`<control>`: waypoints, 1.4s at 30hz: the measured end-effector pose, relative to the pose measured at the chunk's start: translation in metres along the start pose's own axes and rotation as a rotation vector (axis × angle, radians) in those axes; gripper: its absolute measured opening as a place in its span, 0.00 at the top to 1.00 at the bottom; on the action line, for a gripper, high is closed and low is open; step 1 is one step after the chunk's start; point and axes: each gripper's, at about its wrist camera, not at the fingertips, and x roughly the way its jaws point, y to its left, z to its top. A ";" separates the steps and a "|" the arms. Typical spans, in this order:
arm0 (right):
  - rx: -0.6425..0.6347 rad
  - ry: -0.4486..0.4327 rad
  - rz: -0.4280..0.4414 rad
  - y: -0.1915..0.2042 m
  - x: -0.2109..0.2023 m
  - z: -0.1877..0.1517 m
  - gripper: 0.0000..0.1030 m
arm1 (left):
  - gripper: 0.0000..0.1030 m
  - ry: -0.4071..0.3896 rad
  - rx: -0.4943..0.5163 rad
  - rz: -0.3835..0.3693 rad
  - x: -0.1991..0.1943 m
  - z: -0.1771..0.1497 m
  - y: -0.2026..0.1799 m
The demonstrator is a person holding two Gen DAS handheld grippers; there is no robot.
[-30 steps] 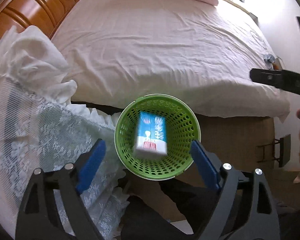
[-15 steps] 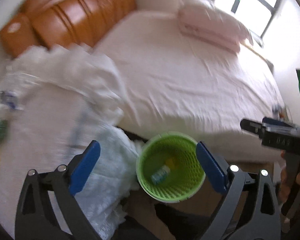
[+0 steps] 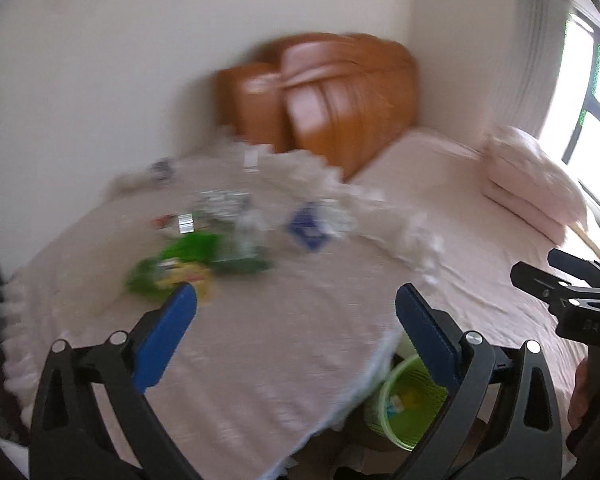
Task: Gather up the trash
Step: 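Move both tools back over the remaining trash on the bed, then grasp the white-green bag with the right tool while the left tool grasps the red-black wrapper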
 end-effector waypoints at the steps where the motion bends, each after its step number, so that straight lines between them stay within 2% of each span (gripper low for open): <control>1: -0.025 -0.002 0.035 0.017 0.005 0.003 0.02 | 0.07 0.001 -0.023 0.020 -0.002 -0.003 0.015; 5: -0.074 0.020 0.115 0.061 0.018 0.006 0.02 | 0.07 0.022 -0.096 0.091 -0.008 -0.018 0.065; 10: -0.116 0.054 0.166 0.105 0.037 0.008 0.02 | 0.07 0.035 -0.140 0.141 -0.010 -0.031 0.097; 20: -0.123 0.097 0.189 0.126 0.055 0.002 0.02 | 0.07 0.088 -0.179 0.148 0.017 -0.036 0.124; 27: -0.163 0.141 0.214 0.163 0.106 0.018 0.03 | 0.07 0.095 -0.186 0.154 0.028 -0.036 0.140; 31: -0.107 0.192 0.231 0.186 0.150 0.033 0.13 | 0.07 0.099 -0.182 0.155 0.035 -0.033 0.149; 36: 0.014 0.287 0.195 0.202 0.209 0.048 0.24 | 0.07 0.101 -0.152 0.153 0.047 -0.024 0.156; 42: 0.089 0.365 0.162 0.208 0.241 0.044 0.49 | 0.07 0.095 -0.135 0.127 0.063 -0.005 0.170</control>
